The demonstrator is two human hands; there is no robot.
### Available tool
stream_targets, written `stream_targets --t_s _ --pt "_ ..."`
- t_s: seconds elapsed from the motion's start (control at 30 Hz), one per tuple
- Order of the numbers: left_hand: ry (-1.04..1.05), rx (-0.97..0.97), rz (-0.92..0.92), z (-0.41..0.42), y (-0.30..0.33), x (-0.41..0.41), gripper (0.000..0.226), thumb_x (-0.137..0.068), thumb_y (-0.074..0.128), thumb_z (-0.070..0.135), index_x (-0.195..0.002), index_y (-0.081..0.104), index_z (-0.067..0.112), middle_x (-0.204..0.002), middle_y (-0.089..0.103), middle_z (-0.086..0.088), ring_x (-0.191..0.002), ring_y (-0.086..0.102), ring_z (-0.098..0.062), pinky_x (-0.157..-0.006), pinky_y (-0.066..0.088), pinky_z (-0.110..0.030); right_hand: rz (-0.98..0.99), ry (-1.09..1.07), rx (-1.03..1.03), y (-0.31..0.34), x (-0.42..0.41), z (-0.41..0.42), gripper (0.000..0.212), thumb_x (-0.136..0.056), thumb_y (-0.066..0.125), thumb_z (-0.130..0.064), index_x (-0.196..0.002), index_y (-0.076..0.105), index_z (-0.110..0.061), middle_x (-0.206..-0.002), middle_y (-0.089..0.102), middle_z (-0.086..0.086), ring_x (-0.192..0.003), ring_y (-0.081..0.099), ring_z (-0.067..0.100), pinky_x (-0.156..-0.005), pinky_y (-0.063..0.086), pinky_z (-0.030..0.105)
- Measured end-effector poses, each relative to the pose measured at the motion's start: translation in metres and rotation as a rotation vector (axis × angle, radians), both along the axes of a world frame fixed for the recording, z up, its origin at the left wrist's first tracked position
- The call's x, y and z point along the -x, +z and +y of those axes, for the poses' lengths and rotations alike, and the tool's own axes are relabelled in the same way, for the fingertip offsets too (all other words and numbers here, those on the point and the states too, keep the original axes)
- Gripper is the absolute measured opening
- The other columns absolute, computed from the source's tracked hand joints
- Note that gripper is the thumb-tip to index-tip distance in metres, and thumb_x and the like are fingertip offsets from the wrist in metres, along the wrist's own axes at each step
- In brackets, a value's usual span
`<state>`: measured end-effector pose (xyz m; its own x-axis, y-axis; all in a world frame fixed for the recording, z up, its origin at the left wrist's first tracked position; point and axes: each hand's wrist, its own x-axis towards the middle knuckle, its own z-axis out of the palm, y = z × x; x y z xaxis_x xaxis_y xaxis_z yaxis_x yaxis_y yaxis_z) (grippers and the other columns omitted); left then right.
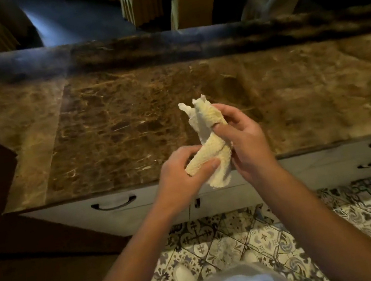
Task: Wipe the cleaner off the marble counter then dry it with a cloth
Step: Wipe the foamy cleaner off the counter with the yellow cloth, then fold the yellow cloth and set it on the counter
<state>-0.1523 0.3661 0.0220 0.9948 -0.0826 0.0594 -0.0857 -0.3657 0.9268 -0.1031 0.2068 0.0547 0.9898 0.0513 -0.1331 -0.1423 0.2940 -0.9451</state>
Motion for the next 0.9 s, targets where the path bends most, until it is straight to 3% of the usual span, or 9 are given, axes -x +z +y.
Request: stream_targets --t_s 0.1,0.17,0.27,0.4,0.5,0.6,0.7,0.8,0.9 --pt "0.028 0.058 -0.089 -0.043 0.006 -0.004 0.024 -0.094 0.074 0.028 -0.115 0.073 0.016 -0.109 0.07 0.003 -0.1 0.066 -0.014 -0.083 0.055 -0.038 0.066 -0.091 -0.182 -0.003 0.012 -0.042 0.039 -0.09 0.071 -0.007 -0.128 0.066 -0.014 -0.123 0.073 0.018 -0.104 0.073 0.032 -0.084 0.061 0.044" --pt "0.0 0.014 -0.186 -0.068 0.011 -0.01 0.022 -0.094 0.074 0.025 -0.112 0.075 0.013 -0.118 0.065 0.002 -0.111 0.063 -0.02 -0.092 0.054 -0.043 0.089 -0.168 -0.189 -0.006 0.02 -0.08 0.05 -0.087 0.076 -0.008 -0.135 0.06 -0.013 -0.129 0.071 0.016 -0.112 0.071 0.033 -0.088 0.061 0.047" --pt "-0.103 0.023 -0.262 -0.113 0.024 -0.019 0.016 -0.091 0.075 0.025 -0.102 0.076 0.013 -0.122 0.064 0.004 -0.116 0.062 -0.02 -0.096 0.052 -0.039 0.131 -0.218 -0.161 -0.015 0.032 -0.146 0.067 -0.077 0.081 -0.015 -0.14 0.056 -0.014 -0.13 0.071 0.015 -0.115 0.07 0.031 -0.095 0.058 0.048" --pt "-0.307 0.215 -0.127 -0.182 0.045 -0.025 0.011 -0.09 0.075 0.02 -0.101 0.075 0.024 -0.096 0.075 0.008 -0.085 0.07 -0.003 -0.073 0.055 -0.022 0.208 -0.107 -0.162 -0.026 0.053 -0.23 0.056 -0.075 0.084 -0.026 -0.127 0.068 -0.014 -0.121 0.075 0.015 -0.109 0.07 0.028 -0.099 0.053 0.045" --pt "-0.39 0.261 -0.063 -0.23 0.05 -0.032 0.016 -0.086 0.071 0.031 -0.094 0.072 0.017 -0.084 0.071 0.001 -0.073 0.064 -0.003 -0.065 0.05 -0.018 0.247 -0.057 -0.069 -0.034 0.067 -0.285 0.067 -0.064 0.092 -0.042 -0.122 0.072 -0.016 -0.115 0.078 0.007 -0.104 0.074 0.022 -0.089 0.06 0.035" --pt "-0.48 0.282 -0.022 -0.272 0.051 -0.038 0.012 -0.083 0.068 0.033 -0.086 0.067 0.021 -0.075 0.066 0.01 -0.067 0.059 -0.001 -0.062 0.046 -0.015 0.217 0.003 -0.03 -0.04 0.076 -0.332 0.045 -0.068 0.085 -0.039 -0.112 0.079 -0.027 -0.118 0.078 0.005 -0.108 0.073 0.022 -0.086 0.059 0.032" --pt "-0.535 0.34 0.041 -0.309 0.053 -0.046 0.003 -0.082 0.069 0.032 -0.084 0.07 0.034 -0.076 0.067 0.012 -0.069 0.062 -0.004 -0.064 0.049 -0.018 0.203 0.013 -0.086 -0.043 0.076 -0.369 0.05 -0.071 0.082 -0.033 -0.119 0.075 -0.022 -0.127 0.074 0.008 -0.119 0.069 0.028 -0.094 0.056 0.039" --pt "-0.53 0.377 0.071 -0.336 0.056 -0.061 0.009 -0.085 0.071 0.032 -0.092 0.075 0.036 -0.084 0.073 0.01 -0.077 0.068 -0.007 -0.068 0.052 -0.021 0.173 0.005 -0.143 -0.041 0.067 -0.394 0.04 -0.075 0.081 -0.026 -0.115 0.078 -0.025 -0.119 0.077 0.006 -0.11 0.073 0.024 -0.087 0.059 0.035" --pt "-0.505 0.36 0.078 -0.352 0.055 -0.082 0.012 -0.091 0.073 0.031 -0.099 0.077 0.039 -0.092 0.077 0.009 -0.083 0.072 -0.005 -0.07 0.055 -0.019 0.154 -0.082 -0.039 -0.04 0.051 -0.412 0.029 -0.079 0.08 -0.023 -0.108 0.081 -0.025 -0.114 0.079 0.008 -0.105 0.074 0.025 -0.088 0.06 0.038"
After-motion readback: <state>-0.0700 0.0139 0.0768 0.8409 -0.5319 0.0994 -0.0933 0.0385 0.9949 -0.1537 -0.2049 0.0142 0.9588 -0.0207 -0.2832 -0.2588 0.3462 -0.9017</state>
